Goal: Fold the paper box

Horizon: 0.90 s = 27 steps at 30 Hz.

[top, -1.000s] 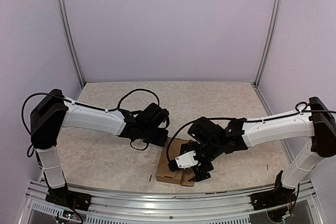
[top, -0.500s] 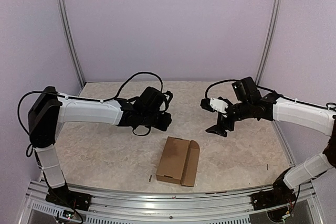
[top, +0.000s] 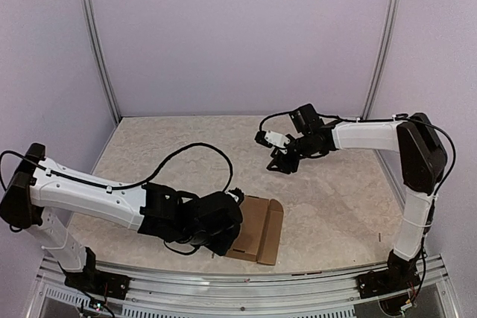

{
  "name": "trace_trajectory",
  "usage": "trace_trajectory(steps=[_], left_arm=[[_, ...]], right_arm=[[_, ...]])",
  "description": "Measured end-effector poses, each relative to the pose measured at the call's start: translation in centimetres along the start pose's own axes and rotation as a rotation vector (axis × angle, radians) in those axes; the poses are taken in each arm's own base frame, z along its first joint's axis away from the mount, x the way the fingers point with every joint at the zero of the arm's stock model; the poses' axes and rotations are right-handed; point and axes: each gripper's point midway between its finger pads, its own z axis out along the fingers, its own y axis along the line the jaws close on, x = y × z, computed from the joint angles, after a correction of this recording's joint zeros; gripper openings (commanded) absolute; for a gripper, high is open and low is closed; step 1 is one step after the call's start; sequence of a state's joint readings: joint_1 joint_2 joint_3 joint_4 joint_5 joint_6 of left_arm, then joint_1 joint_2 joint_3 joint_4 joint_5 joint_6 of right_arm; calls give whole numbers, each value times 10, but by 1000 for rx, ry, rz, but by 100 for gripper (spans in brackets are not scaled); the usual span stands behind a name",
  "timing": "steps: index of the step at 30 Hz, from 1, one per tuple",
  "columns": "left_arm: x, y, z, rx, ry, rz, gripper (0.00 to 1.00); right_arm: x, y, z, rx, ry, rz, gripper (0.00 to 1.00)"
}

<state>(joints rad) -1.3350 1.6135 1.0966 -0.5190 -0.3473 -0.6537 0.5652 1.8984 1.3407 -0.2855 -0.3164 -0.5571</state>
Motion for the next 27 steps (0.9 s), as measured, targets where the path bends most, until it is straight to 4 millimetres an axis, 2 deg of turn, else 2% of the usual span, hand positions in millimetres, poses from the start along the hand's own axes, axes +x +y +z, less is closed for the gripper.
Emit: trace_trajectory(steps=[2, 5, 10, 13, 16, 20, 23, 27], left_arm=[[25, -2, 1, -5, 54, 11, 6], [48, -7, 1, 9, 110, 20, 3], [60, -14, 7, 28, 149, 18, 2], [66, -8, 18, 4, 171, 15, 2], [67, 8, 28, -28, 184, -16, 3], [59, 44, 41, -94, 190, -88, 4], [48, 66, 48, -124, 179, -123, 4], [29, 83, 55, -121, 146, -128, 4]], right_arm=[[11, 5, 12, -15, 34, -2, 50], [18, 11, 20, -24, 62, -20, 51], [6, 35, 29, -51, 65, -94, 52], [6, 50, 37, -78, 74, -129, 52], [13, 66, 41, -110, 90, -152, 52], [29, 77, 39, -139, 115, -155, 52], [41, 90, 28, -154, 139, -159, 52], [46, 105, 11, -155, 163, -174, 53]])
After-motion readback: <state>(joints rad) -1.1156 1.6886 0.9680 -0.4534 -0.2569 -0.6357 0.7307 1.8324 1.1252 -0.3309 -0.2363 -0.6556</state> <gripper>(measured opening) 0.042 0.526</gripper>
